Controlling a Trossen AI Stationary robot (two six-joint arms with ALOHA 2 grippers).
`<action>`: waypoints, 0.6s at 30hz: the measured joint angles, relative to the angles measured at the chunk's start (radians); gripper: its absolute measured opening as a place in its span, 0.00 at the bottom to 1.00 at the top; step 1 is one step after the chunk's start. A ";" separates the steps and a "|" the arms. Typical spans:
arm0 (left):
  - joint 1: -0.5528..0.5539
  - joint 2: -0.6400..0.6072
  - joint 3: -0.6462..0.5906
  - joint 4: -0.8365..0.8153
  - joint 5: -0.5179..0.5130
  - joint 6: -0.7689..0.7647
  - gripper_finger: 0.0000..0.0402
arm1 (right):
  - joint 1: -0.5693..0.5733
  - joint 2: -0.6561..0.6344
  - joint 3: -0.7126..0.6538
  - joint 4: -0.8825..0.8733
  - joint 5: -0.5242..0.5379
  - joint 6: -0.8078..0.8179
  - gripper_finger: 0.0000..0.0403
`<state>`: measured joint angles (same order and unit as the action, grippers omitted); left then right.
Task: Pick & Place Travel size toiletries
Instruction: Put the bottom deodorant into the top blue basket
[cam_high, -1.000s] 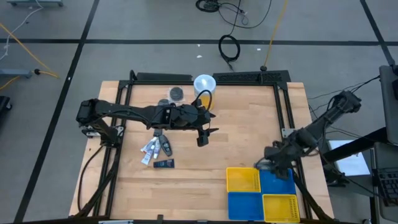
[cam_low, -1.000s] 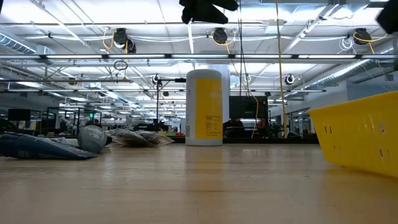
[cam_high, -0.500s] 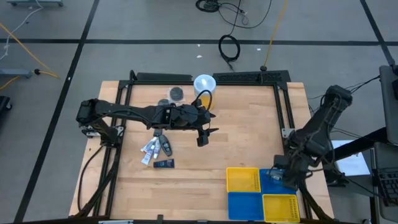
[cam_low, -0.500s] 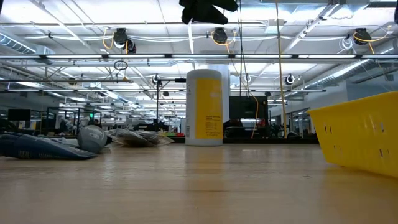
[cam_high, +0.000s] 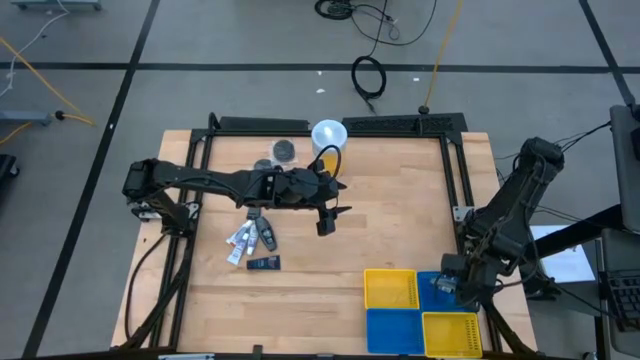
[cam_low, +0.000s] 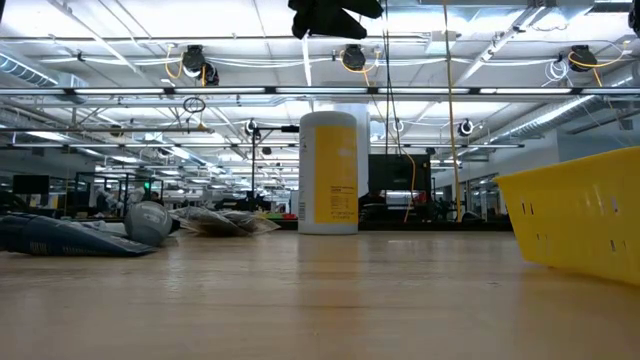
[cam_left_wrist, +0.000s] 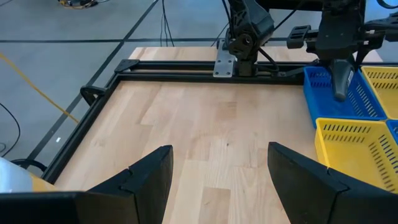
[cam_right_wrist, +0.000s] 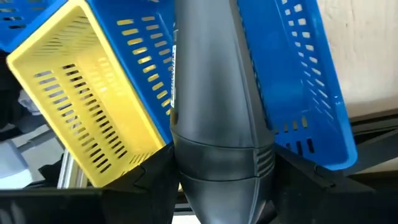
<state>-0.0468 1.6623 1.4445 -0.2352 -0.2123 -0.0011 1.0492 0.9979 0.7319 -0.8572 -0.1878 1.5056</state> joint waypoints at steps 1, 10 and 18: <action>0.000 0.000 0.000 0.000 0.000 0.000 0.64 | 0.000 0.003 0.000 -0.002 0.001 -0.004 0.48; 0.000 0.000 0.000 -0.001 0.000 0.000 0.64 | 0.000 0.014 -0.013 -0.015 0.003 -0.001 0.48; 0.000 0.000 0.000 -0.001 0.000 0.000 0.64 | 0.000 0.014 -0.042 -0.014 0.003 0.001 0.65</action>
<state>-0.0467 1.6623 1.4445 -0.2359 -0.2119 -0.0009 1.0492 1.0115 0.6896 -0.8710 -0.1845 1.5070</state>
